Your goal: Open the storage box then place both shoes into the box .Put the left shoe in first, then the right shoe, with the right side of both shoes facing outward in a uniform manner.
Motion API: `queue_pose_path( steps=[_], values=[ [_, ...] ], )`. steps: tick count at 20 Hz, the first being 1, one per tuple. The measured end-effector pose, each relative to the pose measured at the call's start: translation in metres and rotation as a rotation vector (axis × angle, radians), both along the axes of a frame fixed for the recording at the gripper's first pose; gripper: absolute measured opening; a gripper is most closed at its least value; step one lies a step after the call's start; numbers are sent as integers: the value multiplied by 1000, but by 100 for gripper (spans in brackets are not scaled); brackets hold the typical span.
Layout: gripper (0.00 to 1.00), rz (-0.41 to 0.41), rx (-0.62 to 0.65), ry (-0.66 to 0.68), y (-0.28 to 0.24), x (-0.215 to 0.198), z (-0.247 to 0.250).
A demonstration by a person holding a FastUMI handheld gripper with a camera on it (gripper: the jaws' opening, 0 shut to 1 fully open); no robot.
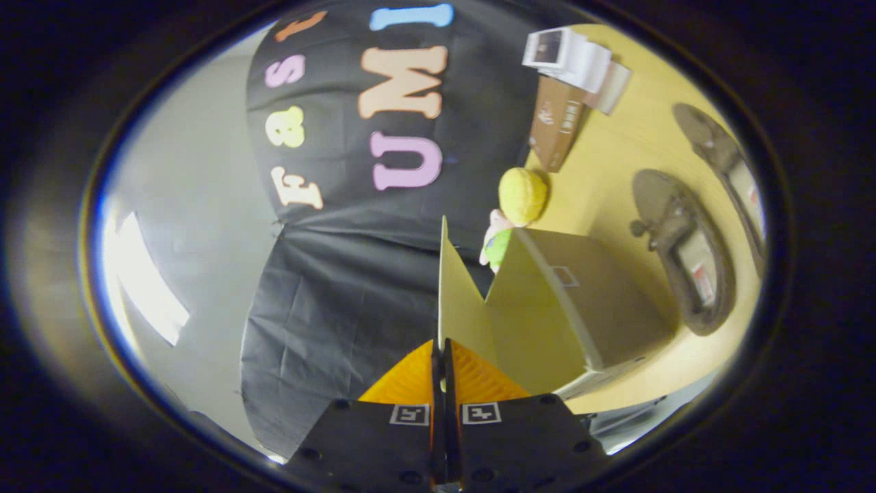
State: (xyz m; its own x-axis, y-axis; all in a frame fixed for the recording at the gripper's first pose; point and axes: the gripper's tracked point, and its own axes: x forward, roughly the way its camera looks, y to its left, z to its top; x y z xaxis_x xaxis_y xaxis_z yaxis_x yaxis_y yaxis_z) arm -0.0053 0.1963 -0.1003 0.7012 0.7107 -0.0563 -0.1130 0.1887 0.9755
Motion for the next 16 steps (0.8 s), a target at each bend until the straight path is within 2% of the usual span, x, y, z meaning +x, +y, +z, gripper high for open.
queue_pose_path(
  steps=[8, 16],
  values=[
    [6, 144, -63, -168, 83, -2, 59],
    [7, 277, -235, -361, 199, -35, 70]
  ],
)
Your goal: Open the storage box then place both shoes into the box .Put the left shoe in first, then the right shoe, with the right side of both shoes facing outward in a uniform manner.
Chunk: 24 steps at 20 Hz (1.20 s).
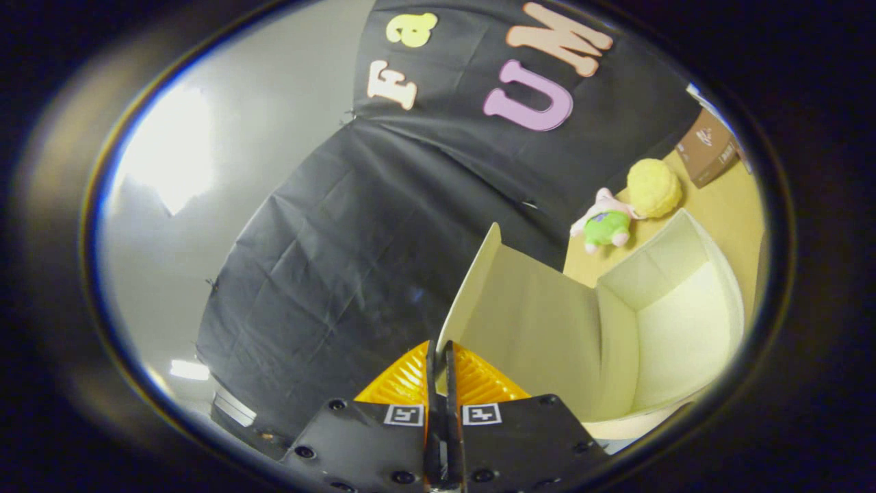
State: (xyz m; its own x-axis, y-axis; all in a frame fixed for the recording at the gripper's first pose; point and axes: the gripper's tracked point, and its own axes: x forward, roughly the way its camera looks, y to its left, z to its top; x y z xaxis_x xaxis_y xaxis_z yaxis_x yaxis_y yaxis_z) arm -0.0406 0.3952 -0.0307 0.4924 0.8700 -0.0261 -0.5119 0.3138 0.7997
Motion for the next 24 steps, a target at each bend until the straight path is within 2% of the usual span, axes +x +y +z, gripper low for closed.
queue_pose_path(
  steps=[4, 10, 13, 16, 19, 23, 24],
  values=[
    [8, 45, -123, -81, 56, -27, -27],
    [10, 117, -339, -168, 116, -65, -105],
    [21, 162, -375, -198, 130, -72, -123],
    [45, 167, -401, -225, 127, -71, -126],
    [68, 107, -415, -272, 108, -63, -117],
    [100, 11, -419, -263, 64, -29, -101],
    [100, -16, -415, -250, 49, -17, -95]
  ],
)
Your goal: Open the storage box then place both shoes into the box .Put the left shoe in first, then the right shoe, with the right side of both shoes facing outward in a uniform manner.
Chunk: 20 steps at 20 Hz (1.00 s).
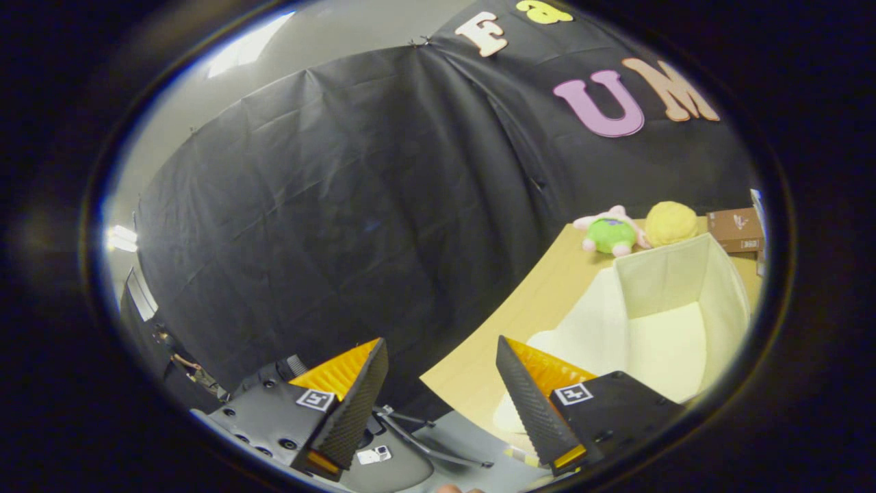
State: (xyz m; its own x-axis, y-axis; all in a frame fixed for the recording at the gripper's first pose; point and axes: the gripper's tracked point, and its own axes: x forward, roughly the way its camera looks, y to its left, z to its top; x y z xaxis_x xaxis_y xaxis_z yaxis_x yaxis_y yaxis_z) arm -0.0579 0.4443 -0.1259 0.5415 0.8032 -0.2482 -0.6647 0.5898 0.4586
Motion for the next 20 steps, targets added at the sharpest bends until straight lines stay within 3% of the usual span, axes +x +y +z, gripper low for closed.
queue_pose_path(
  steps=[7, 14, 17, 20],
  values=[
    [100, -272, 17, -5, -136, 71, 32],
    [100, -586, -132, 50, -314, 116, -10],
    [100, -638, -229, 142, -369, 110, -50],
    [99, -601, -312, 280, -383, 100, -104]
  ],
)
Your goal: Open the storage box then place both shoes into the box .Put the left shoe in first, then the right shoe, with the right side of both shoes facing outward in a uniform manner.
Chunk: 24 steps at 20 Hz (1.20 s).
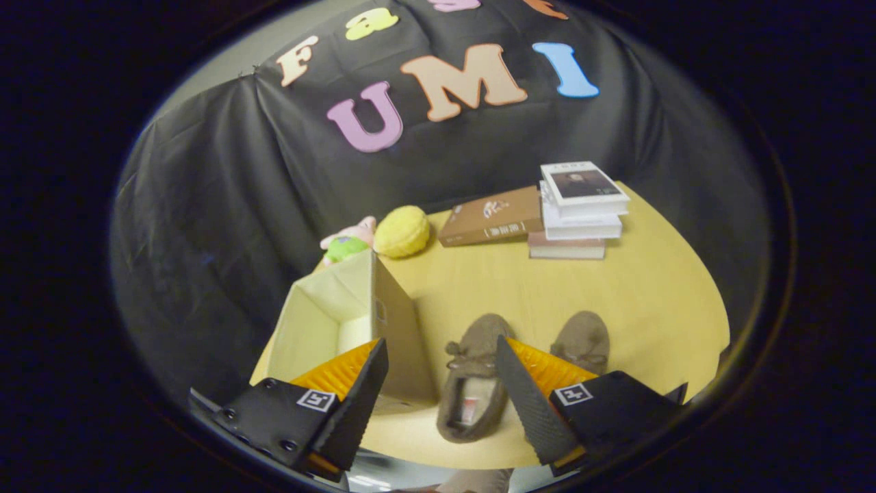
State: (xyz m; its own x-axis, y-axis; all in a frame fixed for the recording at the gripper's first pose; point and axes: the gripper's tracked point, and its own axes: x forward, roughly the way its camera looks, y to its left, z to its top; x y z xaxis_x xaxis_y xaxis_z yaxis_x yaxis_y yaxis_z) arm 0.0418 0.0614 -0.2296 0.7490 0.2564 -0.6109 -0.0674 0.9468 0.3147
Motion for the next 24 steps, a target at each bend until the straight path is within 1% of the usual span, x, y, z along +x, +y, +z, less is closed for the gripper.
queue_pose_path(
  steps=[2, 4, 7, 10, 11, 13, 16, 19, 22, 24],
  values=[
    [99, 17, -5, 99, -4, -7, -33],
    [97, 34, -34, 175, -5, -9, -53],
    [94, 49, -78, 253, -10, -8, -85],
    [91, 55, -65, 334, -5, -9, -108],
    [80, 56, -68, 351, -7, -6, -113],
    [66, 70, -85, 378, -8, -6, -120],
    [46, 113, -90, 424, -5, -10, -124],
    [26, 101, -119, 450, -10, -10, -132],
    [24, 98, -116, 486, -9, -12, -134],
    [17, 110, -129, 511, -9, -13, -138]
  ],
)
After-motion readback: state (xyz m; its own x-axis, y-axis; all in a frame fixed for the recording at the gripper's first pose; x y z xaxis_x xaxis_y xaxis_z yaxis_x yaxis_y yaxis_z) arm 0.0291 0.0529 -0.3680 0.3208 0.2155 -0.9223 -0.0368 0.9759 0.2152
